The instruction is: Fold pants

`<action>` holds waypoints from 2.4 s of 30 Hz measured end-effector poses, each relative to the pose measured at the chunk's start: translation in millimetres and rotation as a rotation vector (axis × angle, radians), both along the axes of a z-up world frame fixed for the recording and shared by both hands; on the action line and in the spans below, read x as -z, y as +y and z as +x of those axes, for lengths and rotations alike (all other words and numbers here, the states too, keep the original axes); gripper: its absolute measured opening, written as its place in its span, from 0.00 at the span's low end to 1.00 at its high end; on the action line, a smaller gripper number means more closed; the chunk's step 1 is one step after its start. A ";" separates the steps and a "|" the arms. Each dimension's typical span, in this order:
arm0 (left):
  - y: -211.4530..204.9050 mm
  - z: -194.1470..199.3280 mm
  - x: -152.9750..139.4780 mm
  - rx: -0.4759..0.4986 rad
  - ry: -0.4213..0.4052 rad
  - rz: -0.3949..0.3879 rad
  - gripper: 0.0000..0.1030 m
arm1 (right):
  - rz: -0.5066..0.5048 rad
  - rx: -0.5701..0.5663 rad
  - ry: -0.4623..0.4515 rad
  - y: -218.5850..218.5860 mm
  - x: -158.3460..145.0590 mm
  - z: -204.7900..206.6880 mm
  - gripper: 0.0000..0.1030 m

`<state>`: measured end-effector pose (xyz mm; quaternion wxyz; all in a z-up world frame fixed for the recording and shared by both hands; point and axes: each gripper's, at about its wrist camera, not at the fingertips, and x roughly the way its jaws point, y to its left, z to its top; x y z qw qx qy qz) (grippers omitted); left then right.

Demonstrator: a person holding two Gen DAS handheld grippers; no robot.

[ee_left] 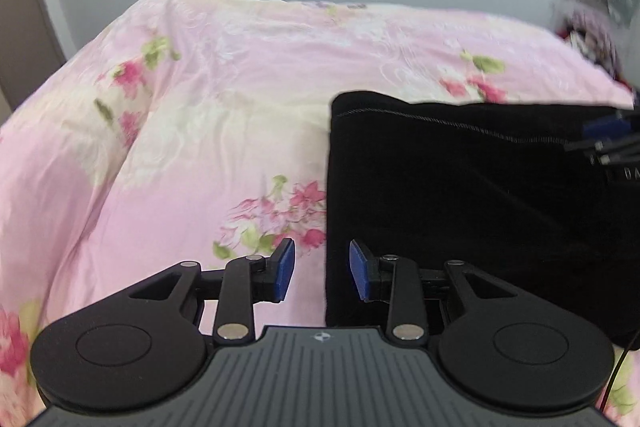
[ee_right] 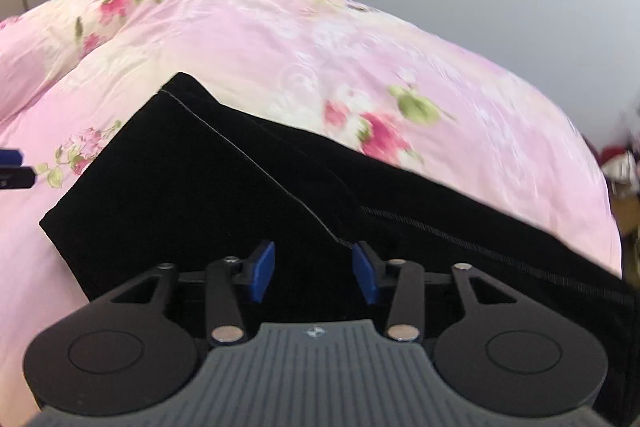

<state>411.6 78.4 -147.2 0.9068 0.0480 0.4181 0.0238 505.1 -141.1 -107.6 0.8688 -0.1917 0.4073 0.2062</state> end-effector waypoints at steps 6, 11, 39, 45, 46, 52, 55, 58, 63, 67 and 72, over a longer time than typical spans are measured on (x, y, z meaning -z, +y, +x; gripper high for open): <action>-21.5 25.4 39.8 0.038 0.089 0.041 0.36 | -0.089 -0.005 0.013 5.3 30.7 34.2 0.22; -15.4 24.7 56.2 0.034 0.092 0.011 0.36 | -0.036 0.062 0.085 -18.6 63.5 51.2 0.22; -93.4 -14.0 0.0 0.029 -0.065 -0.144 0.46 | 0.332 0.643 0.234 -292.5 22.9 -29.1 0.69; -115.5 -0.7 3.5 0.091 -0.030 -0.222 0.46 | 0.459 0.713 0.289 -329.6 40.2 -51.3 0.69; -118.5 2.1 4.2 0.092 -0.029 -0.230 0.46 | 0.477 0.718 0.294 -335.4 42.3 -54.8 0.69; -146.7 23.0 14.7 0.117 0.005 -0.253 0.46 | 0.589 0.766 0.300 -368.2 58.2 -62.2 0.70; -165.7 31.3 22.1 0.146 0.023 -0.247 0.46 | 0.645 0.819 0.301 -386.7 68.2 -63.8 0.70; -183.5 39.2 30.6 0.157 0.033 -0.210 0.46 | 0.693 0.870 0.309 -403.6 78.5 -63.6 0.70; -190.9 52.1 45.6 0.129 0.088 -0.196 0.45 | 0.805 0.909 0.290 -426.8 90.3 -52.3 0.70; -188.9 58.5 53.2 0.122 0.121 -0.211 0.46 | 0.862 0.928 0.279 -438.3 101.7 -37.7 0.70; -193.1 59.4 57.8 0.131 0.127 -0.179 0.45 | 0.952 0.960 0.299 -448.4 125.8 -26.5 0.69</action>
